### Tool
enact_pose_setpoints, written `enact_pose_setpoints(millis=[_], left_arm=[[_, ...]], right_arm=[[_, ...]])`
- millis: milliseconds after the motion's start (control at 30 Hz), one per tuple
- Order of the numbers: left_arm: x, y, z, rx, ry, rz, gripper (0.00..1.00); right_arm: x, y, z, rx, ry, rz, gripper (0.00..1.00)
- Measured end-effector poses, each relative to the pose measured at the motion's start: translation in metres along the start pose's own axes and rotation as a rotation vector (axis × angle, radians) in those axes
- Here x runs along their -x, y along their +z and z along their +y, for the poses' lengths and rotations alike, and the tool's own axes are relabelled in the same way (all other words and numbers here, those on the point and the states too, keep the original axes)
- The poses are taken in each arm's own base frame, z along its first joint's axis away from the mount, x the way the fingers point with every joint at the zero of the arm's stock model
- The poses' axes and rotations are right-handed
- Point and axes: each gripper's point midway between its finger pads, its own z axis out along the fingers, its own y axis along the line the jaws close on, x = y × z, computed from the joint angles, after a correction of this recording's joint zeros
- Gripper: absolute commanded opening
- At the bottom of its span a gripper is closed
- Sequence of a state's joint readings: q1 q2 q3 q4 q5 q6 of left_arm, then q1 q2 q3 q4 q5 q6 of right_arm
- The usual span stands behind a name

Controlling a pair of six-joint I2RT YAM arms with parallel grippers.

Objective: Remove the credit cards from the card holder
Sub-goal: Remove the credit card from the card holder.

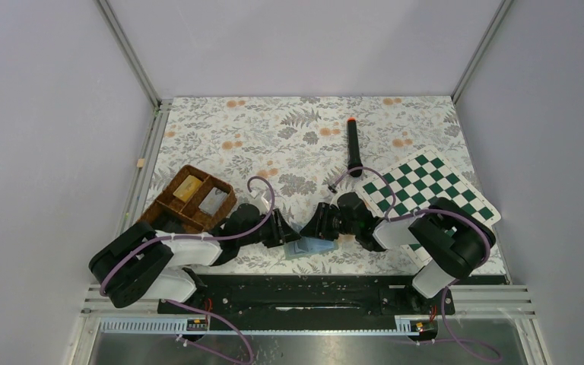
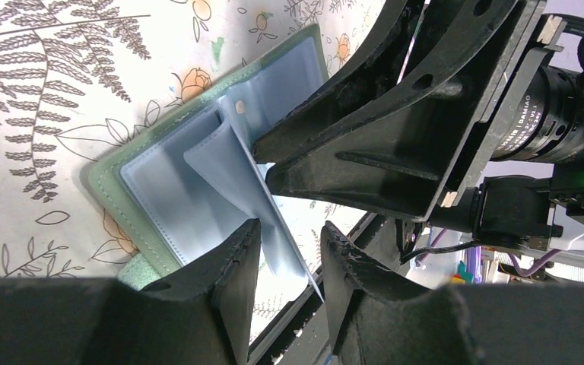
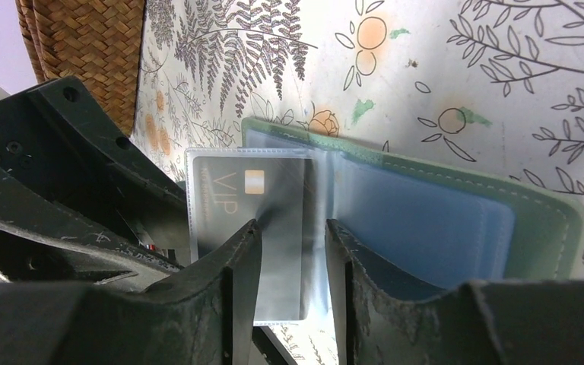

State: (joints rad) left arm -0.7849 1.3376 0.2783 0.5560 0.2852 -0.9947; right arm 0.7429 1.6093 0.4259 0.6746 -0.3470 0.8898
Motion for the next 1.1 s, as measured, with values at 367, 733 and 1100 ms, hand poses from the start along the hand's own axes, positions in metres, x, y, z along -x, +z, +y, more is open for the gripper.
enact_pose_setpoints(millis=[367,733,1100], left_arm=[[0.0,0.002,-0.009,-0.02,0.013,0.006,0.36],[0.006,0.006,-0.02,-0.034,0.03,0.003,0.36],[0.005,0.01,-0.028,-0.047,0.046,0.012,0.36]], right_arm=[[0.0,-0.008,-0.001,-0.009,-0.002,-0.019,0.51],[0.003,-0.015,0.0,-0.014,-0.003,-0.046,0.64],[0.006,-0.024,-0.003,-0.032,-0.001,-0.078,0.66]])
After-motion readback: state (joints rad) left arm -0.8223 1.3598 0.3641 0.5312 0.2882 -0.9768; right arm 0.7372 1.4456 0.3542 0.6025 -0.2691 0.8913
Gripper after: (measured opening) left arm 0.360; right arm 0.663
